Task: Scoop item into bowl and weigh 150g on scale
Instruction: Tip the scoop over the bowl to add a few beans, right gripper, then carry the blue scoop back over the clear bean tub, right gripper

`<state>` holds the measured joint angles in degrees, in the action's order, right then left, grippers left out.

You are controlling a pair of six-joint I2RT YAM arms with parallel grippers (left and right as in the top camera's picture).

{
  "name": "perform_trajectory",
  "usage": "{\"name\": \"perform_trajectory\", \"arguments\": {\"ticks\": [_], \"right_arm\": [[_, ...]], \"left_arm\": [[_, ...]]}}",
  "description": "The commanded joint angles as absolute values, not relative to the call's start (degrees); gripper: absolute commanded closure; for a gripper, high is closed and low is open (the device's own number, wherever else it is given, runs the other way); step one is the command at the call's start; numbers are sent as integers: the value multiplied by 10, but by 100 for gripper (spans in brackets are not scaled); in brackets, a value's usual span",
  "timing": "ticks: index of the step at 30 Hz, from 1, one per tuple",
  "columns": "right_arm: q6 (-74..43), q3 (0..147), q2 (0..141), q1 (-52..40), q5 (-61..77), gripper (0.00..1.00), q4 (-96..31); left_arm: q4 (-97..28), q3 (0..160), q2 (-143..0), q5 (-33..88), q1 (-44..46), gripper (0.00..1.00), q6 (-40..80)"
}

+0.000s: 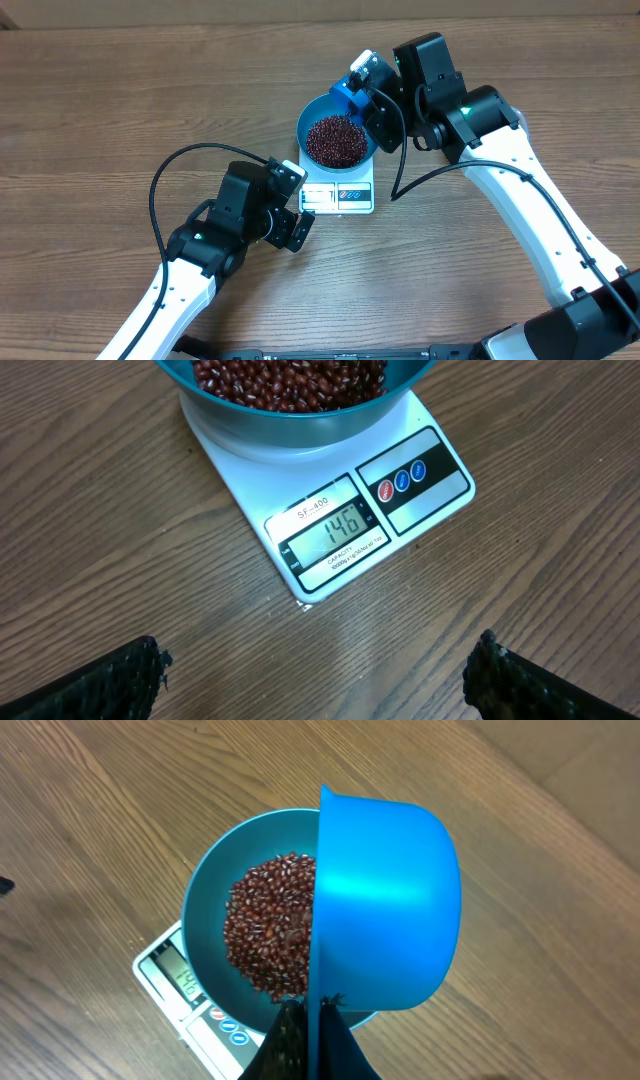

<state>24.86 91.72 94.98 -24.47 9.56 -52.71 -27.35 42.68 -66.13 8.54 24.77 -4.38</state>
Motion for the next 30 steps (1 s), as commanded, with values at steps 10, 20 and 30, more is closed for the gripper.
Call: {"name": "perform_trajectory", "arguments": {"ticks": [10,20,30], "right_arm": [[164,937,933,-235,113,96,-528],[147,937,933,-202,156,96,-528],[135,937,933,-198,158,96,-528]], "left_arm": [[-272,425,-659,84,251,0,-34],[-272,425,-659,84,251,0,-34],[-272,425,-659,84,251,1,-34]]}}
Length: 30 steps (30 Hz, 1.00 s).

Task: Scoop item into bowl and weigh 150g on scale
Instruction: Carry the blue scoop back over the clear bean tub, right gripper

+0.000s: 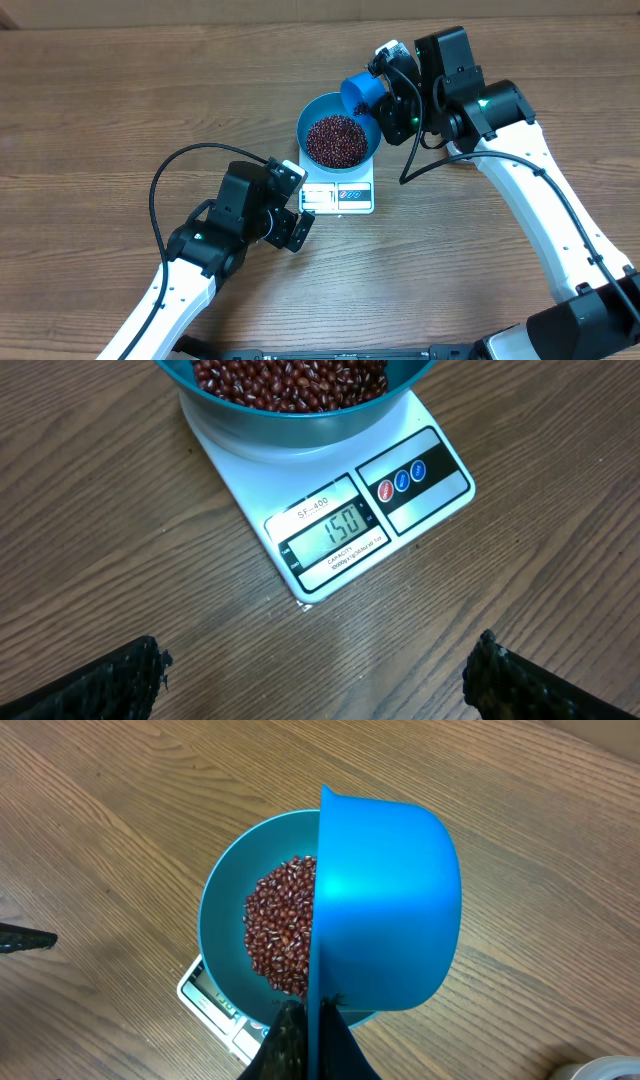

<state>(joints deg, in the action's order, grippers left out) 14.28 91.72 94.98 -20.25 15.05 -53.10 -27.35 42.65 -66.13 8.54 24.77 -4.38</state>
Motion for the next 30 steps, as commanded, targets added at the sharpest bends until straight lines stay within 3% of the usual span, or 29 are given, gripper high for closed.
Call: {"name": "perform_trajectory", "arguments": {"ticks": [1,10,17,30], "right_arm": [[135,937,933,-198,159,96,-528],[105,937,933,-156,261,96,-528],[86,937,933,-60,378,96,-539],[86,937,933,118,441,96,-595]], "left_arm": [[-272,425,-659,84,251,0,-34],[-272,425,-659,84,251,0,-34],[-272,425,-659,84,251,1,-34],[-272,425,-659,84,251,0,-34]]}}
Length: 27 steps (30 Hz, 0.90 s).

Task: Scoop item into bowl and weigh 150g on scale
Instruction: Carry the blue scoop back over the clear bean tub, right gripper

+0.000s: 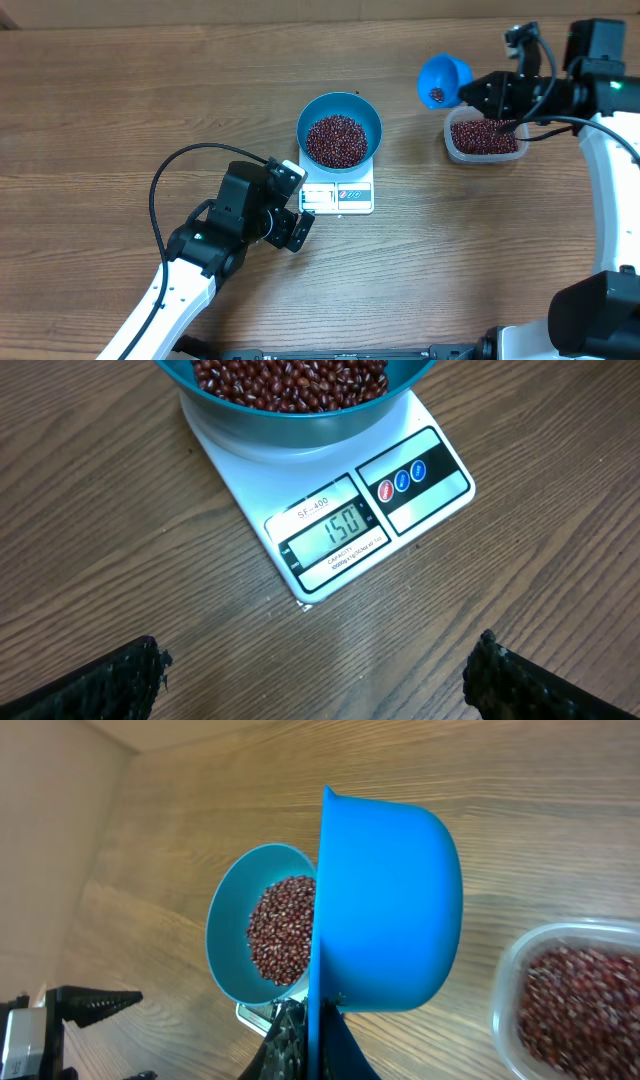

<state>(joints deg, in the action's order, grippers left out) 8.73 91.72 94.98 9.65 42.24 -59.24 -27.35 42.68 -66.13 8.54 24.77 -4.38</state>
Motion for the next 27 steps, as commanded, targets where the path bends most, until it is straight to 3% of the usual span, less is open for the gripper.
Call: {"name": "perform_trajectory", "arguments": {"ticks": [1,27], "right_arm": [[86,937,933,123,441,96,-598],[86,937,933,143,425,96,-606]], "left_arm": [[-272,425,-659,84,251,1,-34],[-272,425,-659,84,251,1,-34]]}}
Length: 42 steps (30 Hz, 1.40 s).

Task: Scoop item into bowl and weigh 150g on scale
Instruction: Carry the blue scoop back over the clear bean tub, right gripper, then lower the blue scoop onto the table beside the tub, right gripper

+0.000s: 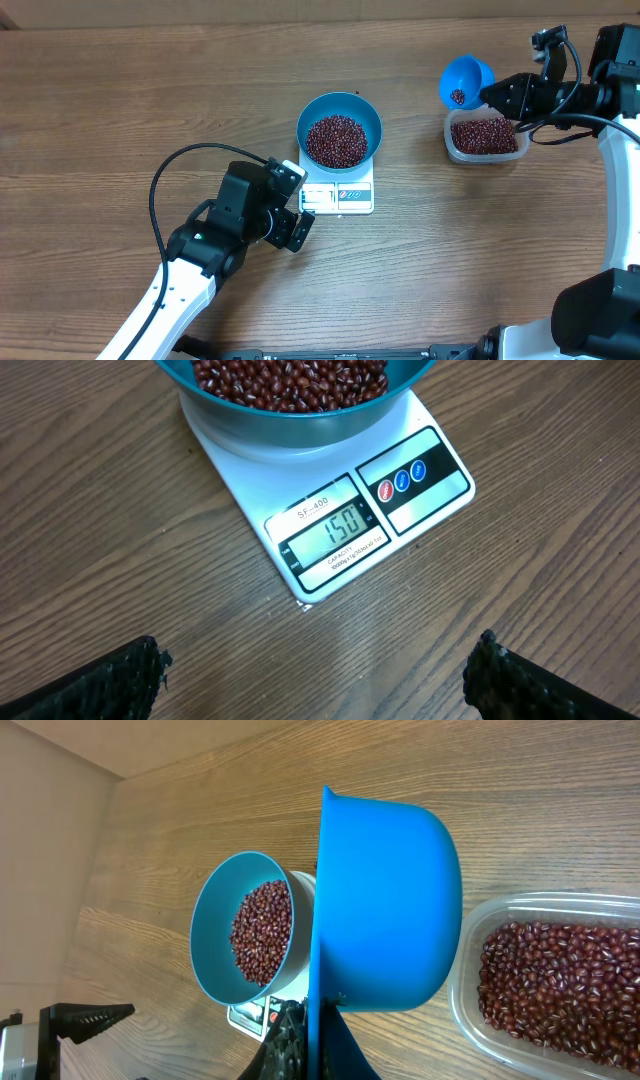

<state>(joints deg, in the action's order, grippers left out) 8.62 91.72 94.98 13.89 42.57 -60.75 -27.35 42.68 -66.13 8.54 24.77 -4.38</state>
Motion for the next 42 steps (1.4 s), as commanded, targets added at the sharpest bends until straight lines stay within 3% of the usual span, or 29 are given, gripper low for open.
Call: {"name": "perform_trajectory", "arguments": {"ticks": [1,16,28,35,42], "right_arm": [[86,937,933,143,425,96,-606],[90,937,933,143,347,96,-639],[83,937,933,138,184,96,-688],[70,937,933,76,23,96,-687],[43,937,933,-36,-222,96,-687]], "left_arm": [[-272,425,-659,84,251,0,-34],[-272,425,-659,84,251,1,-34],[-272,425,-659,84,251,1,-34],[-272,425,-659,84,251,1,-34],[-272,425,-659,84,251,1,-34]]}}
